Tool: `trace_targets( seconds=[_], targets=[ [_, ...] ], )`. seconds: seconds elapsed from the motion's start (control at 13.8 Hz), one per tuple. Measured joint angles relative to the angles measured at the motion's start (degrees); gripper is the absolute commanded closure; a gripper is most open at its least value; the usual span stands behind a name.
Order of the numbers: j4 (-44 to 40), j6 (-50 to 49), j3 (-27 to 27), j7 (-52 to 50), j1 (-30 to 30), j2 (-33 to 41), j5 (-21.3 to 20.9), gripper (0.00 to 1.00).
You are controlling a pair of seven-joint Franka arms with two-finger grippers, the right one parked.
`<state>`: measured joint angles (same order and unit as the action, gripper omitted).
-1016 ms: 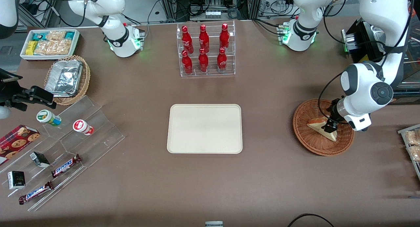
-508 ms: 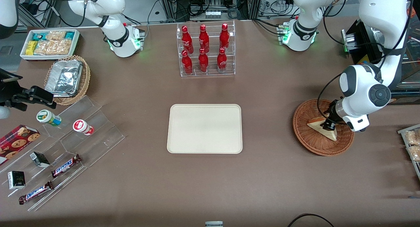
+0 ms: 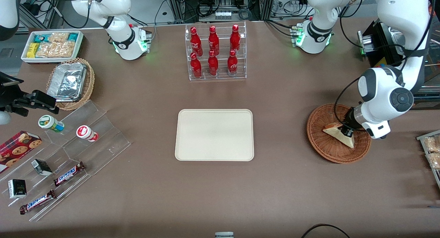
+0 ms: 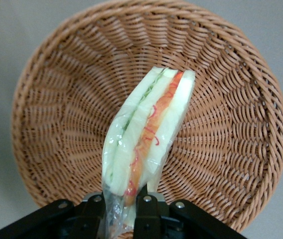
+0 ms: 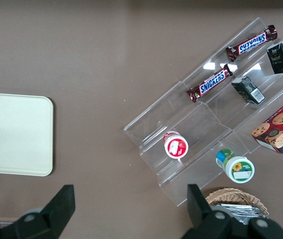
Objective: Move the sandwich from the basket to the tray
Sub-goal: 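Lift the sandwich out of the basket toward the cream tray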
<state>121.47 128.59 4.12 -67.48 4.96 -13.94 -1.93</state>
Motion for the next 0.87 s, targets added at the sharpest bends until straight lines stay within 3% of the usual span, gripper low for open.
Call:
trace_targets(
  seconds=[0.22, 0.51, 0.87],
  targets=[
    [-5.31, -11.47, 0.63, -0.11, -2.29, 1.72, -2.7, 0.81],
    [-15.17, -25.47, 1.04, -0.44, -11.72, 3.07, -3.86, 0.8],
    [-22.54, -28.33, 1.63, 1.3, -22.45, 2.89, -3.9, 0.79]
  ],
)
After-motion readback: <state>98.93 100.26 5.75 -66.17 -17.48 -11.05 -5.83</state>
